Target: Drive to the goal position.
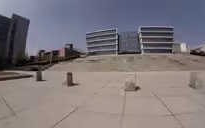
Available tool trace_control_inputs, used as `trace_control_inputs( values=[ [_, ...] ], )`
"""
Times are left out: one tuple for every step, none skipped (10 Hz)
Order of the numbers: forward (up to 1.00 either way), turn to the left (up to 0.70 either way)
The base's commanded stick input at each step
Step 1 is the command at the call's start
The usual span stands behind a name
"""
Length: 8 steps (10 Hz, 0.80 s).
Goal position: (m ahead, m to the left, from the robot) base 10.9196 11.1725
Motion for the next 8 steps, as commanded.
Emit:
trace_control_inputs(
  values=[
    [0.70,0.00],
    [0.70,0.00],
    [0.70,0.01],
    [0.70,0.15],
    [0.70,0.32],
    [0.70,0.25],
    [0.70,0.09],
    [0.70,0.00]
  ],
)
